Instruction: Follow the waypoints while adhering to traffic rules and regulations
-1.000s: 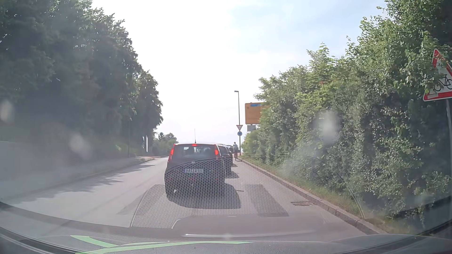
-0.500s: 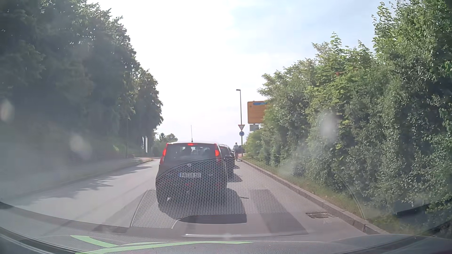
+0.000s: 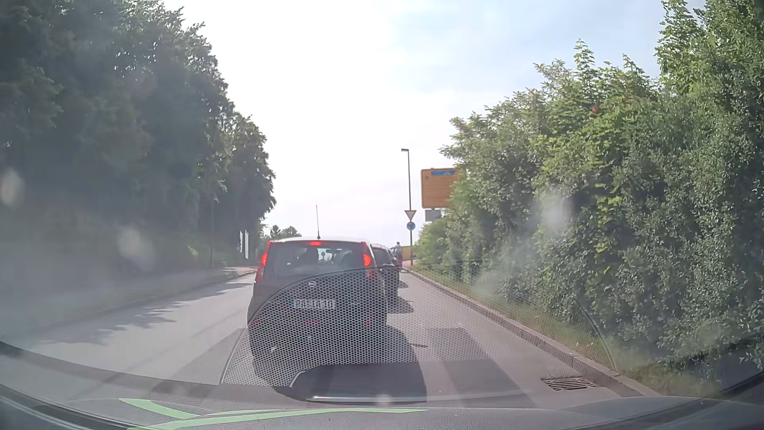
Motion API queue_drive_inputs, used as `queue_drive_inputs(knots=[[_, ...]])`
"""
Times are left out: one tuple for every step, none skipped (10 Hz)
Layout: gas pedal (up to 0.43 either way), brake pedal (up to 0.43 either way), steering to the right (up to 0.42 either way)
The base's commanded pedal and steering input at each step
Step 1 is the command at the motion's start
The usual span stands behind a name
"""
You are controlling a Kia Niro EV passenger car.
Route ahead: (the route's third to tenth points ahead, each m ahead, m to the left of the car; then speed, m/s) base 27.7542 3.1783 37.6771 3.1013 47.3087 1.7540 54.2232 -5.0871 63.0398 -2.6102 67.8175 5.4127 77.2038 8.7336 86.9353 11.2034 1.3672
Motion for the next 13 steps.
queue_drive_inputs(knots=[[0.000, 0.189, -0.013], [0.000, 0.189, -0.013], [0.000, 0.189, -0.013], [0.000, 0.189, -0.012], [0.000, 0.189, -0.012], [0.000, 0.189, -0.013], [0.000, 0.189, -0.013], [0.000, 0.189, -0.013], [0.000, 0.189, -0.013], [0.000, 0.189, -0.012], [0.000, 0.189, -0.012], [0.000, 0.207, -0.013], [0.000, 0.226, -0.013]])
